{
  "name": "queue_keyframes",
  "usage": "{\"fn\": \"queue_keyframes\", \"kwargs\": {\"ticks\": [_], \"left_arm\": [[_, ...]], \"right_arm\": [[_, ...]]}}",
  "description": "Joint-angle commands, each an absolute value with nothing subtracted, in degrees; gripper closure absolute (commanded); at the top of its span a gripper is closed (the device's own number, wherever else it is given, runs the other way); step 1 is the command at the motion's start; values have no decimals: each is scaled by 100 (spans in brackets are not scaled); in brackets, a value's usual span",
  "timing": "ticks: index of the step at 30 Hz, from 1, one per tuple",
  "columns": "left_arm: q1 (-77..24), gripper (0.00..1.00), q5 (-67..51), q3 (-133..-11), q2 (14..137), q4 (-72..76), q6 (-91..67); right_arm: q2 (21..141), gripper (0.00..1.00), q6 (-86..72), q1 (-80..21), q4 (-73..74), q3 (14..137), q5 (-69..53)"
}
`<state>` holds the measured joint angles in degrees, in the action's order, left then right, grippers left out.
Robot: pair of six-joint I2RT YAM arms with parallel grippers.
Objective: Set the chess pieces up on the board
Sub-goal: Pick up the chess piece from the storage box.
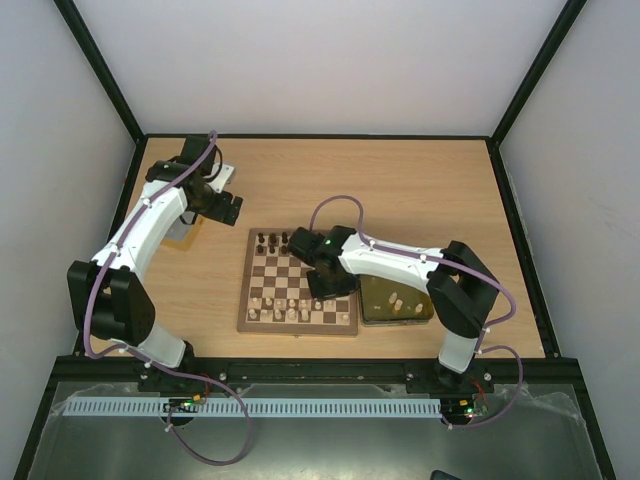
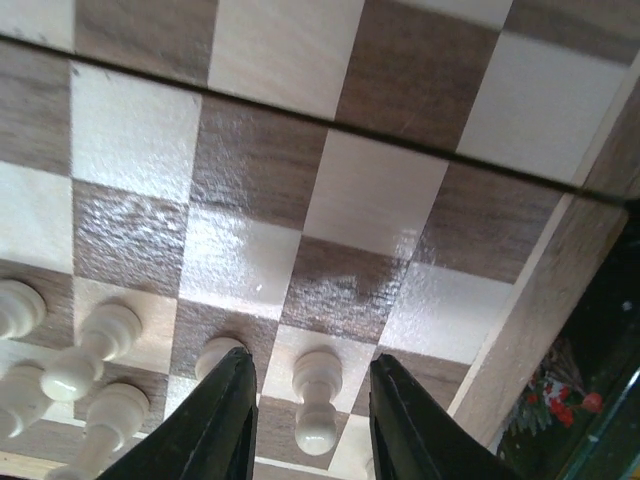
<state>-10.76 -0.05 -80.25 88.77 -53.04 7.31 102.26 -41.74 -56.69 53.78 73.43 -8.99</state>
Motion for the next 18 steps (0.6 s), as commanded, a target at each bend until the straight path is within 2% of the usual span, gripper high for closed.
{"fn": "queue_keyframes", "kwargs": {"ticks": [1, 9, 14, 18], "left_arm": [[-1016, 4, 54, -8038, 8805, -5336, 702], [-1017, 4, 6, -8108, 8910, -5347, 702], [-1019, 4, -93, -8201, 9026, -5360, 695], [-1028, 4, -108, -8335, 9162, -5363, 686]], "right_arm": [[10216, 70, -4142, -5506, 5591, 7675, -418], [9524, 71, -4350, -4652, 6017, 7864, -26], [8455, 71, -4667, -3852, 6218, 7067, 123], [7697, 75, -4882, -3377, 6366, 6316, 153]]}}
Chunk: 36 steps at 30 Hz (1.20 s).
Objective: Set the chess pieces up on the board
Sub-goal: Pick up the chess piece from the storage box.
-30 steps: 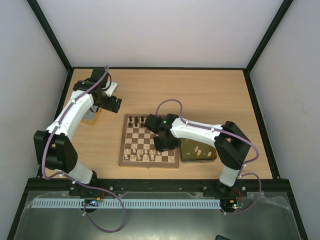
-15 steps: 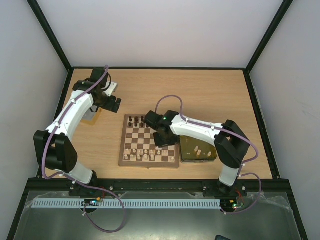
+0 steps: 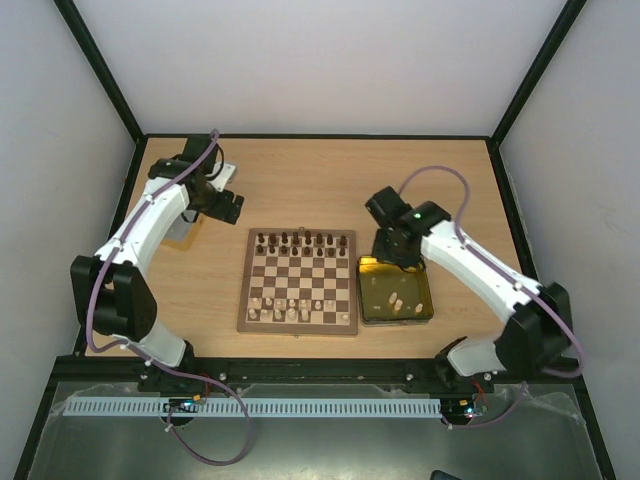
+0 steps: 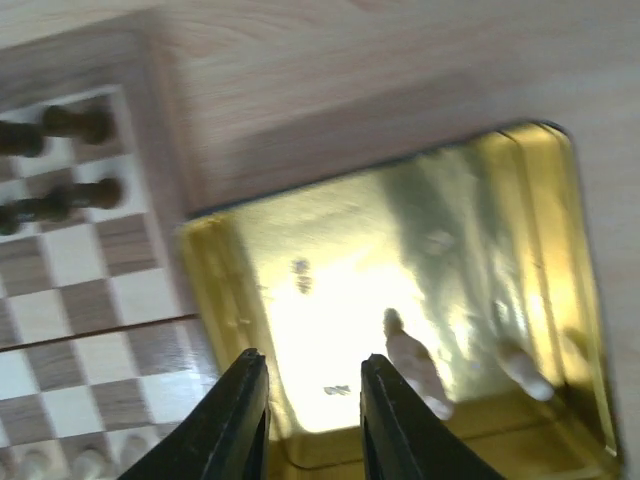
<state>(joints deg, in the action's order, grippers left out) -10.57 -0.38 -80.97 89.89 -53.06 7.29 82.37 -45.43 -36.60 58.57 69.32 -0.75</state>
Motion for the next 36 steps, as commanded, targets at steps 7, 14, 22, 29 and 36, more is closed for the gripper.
{"fn": "queue_keyframes", "kwargs": {"ticks": [7, 14, 22, 29, 36], "left_arm": [[-1093, 4, -80, -8446, 9321, -5388, 675], [-1133, 4, -62, -8413, 9310, -5394, 660], [-1134, 4, -53, -8307, 9238, -5362, 668], [-1134, 5, -48, -8293, 9207, -5354, 668], [-1134, 5, -44, -8256, 9185, -5349, 679]], "right_arm": [[6752, 76, -5110, -2790, 6338, 5070, -183], [6472, 73, -5145, -2622, 6192, 4367, -220], [6560, 70, -5158, -2581, 5883, 4114, -206], [6723, 70, -5182, -2452, 5592, 4034, -194], [6885, 70, -5168, -2307, 5354, 3942, -341]]}}
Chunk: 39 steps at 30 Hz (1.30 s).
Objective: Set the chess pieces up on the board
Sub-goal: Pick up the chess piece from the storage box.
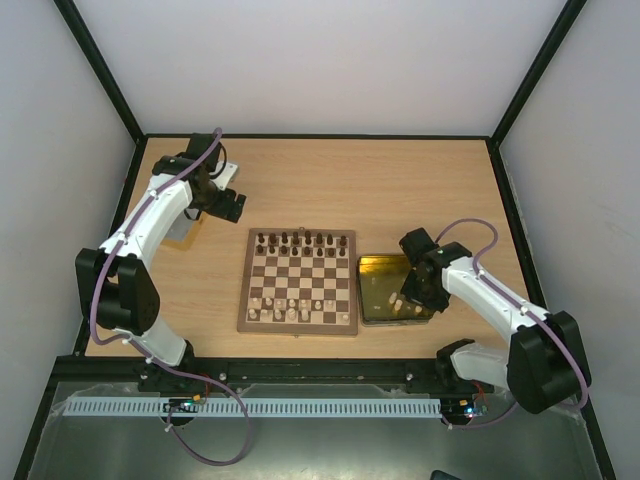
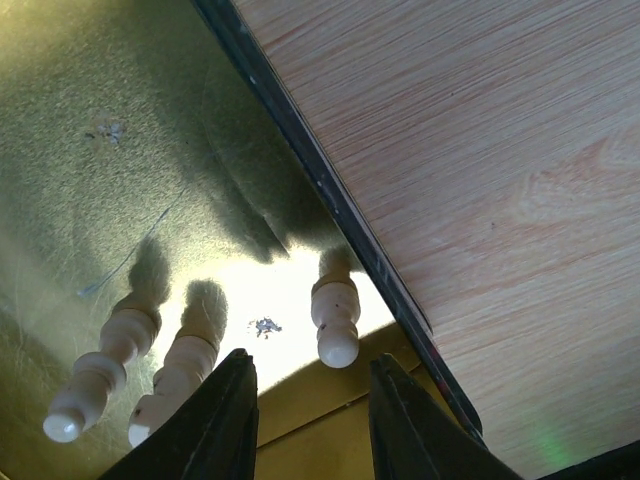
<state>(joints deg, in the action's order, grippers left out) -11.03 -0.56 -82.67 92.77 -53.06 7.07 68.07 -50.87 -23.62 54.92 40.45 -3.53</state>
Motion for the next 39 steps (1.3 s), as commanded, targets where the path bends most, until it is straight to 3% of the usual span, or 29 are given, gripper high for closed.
{"fn": "queue_keyframes", "kwargs": {"ticks": [1, 18, 31, 39], "left_arm": [[-1134, 5, -36, -8255, 9177, -5345, 681], [-1117, 5, -26, -8149, 9114, -5300, 678], [-1099, 5, -9, -8107, 9053, -5299, 688], [-1090, 4, -17, -8132, 9063, -5305, 685]], "right_arm": [[6894, 70, -5175, -2303, 5353, 3938, -340], [6974, 71, -5162, -2055, 5260, 3705, -362], [7134, 91, -5065, -2022, 5178, 3821, -308], [7205, 95, -4889, -2028, 5386, 4269, -228]]}}
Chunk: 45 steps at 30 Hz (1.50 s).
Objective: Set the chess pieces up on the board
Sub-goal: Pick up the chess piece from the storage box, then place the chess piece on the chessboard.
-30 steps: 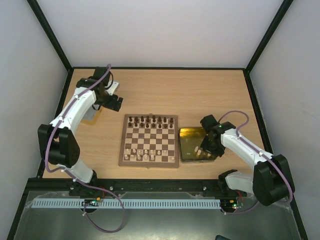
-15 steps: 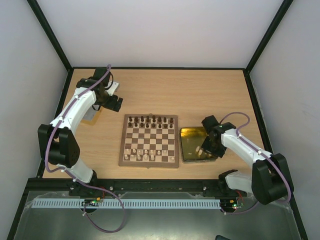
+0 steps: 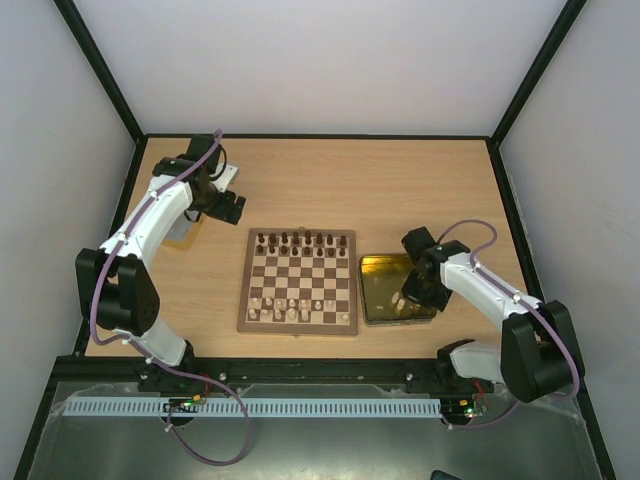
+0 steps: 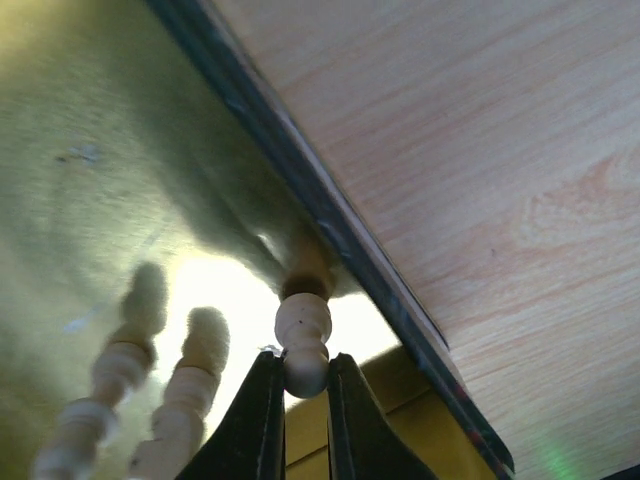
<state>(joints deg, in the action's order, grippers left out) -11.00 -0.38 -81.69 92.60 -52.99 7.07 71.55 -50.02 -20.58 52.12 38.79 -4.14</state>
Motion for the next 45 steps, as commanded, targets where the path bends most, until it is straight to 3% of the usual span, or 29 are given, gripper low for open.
{"fn": "queue_keyframes", "kwargs": {"ticks": [1, 14, 28, 45], "left_arm": [[-1090, 4, -24, -8130, 9068, -5303, 681], [-1099, 4, -96, -8262, 9184, -5340, 686], [-1099, 4, -97, -8242, 9133, -5343, 690], [-1099, 4, -88, -8167, 9060, -5309, 686]], "right_arm": [[7207, 96, -4852, -2022, 5434, 4365, -219], [7349, 96, -4195, -2198, 6146, 5440, -494], [8315, 95, -4499, -4300, 6054, 6365, -904], [9090, 96, -4312, -5008, 5787, 6654, -1278]]}}
